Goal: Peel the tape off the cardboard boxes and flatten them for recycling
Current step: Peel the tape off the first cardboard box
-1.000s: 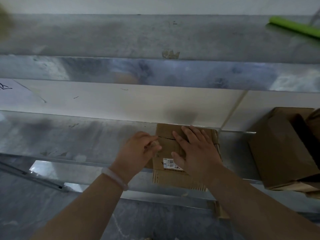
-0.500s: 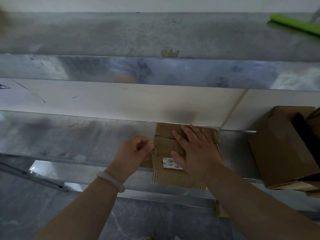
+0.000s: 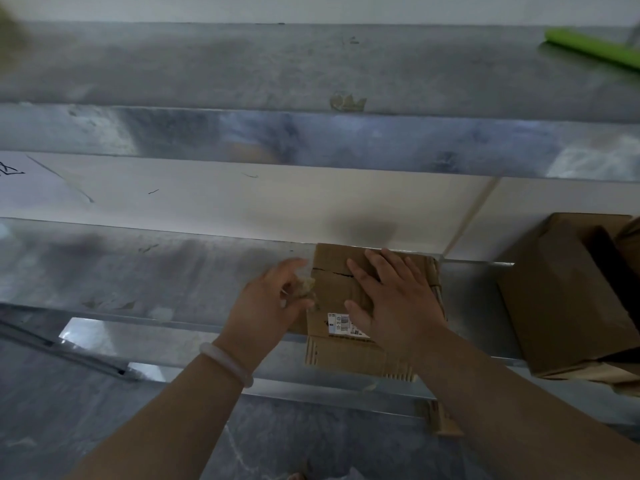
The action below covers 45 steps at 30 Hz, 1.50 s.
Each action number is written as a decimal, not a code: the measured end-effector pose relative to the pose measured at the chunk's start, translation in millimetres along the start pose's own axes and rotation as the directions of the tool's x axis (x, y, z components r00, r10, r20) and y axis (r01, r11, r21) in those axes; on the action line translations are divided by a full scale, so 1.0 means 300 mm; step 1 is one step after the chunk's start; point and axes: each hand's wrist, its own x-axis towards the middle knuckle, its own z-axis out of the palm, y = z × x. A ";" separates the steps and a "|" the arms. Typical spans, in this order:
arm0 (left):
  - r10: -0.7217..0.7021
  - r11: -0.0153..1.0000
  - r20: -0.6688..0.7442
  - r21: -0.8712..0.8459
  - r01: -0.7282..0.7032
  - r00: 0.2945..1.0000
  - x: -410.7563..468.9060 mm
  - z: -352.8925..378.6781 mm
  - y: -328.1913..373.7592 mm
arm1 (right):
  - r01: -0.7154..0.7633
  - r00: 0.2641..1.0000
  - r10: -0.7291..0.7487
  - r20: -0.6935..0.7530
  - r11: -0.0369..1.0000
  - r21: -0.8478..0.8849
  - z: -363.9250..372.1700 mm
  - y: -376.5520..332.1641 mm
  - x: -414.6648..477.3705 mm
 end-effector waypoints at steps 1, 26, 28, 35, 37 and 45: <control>-0.005 1.000 -0.012 0.002 0.005 1.000 0.004 0.000 0.001 | -0.001 1.000 0.001 -0.001 1.000 0.002 -0.001 0.000 0.001; 0.030 0.999 0.072 -0.020 -0.029 0.997 -0.049 -0.016 -0.011 | 0.018 1.000 -0.018 -0.001 1.000 0.013 0.006 0.006 -0.003; -0.030 0.993 0.142 -0.105 0.046 0.989 -0.036 -0.029 -0.012 | 0.025 1.000 -0.025 0.000 1.000 0.015 0.008 0.004 -0.007; -0.126 0.946 0.190 -0.273 0.176 0.974 -0.098 -0.030 -0.039 | -0.012 1.000 0.011 0.008 1.000 0.027 0.003 0.018 0.017; -0.262 0.886 0.119 -0.364 0.287 0.958 -0.100 -0.018 -0.064 | -0.002 1.000 0.002 0.006 1.000 0.022 0.002 0.019 0.016; -0.662 0.626 -0.133 -0.640 0.446 0.737 -0.041 -0.034 -0.203 | 0.012 1.000 -0.011 -0.017 0.999 0.036 0.000 0.024 0.006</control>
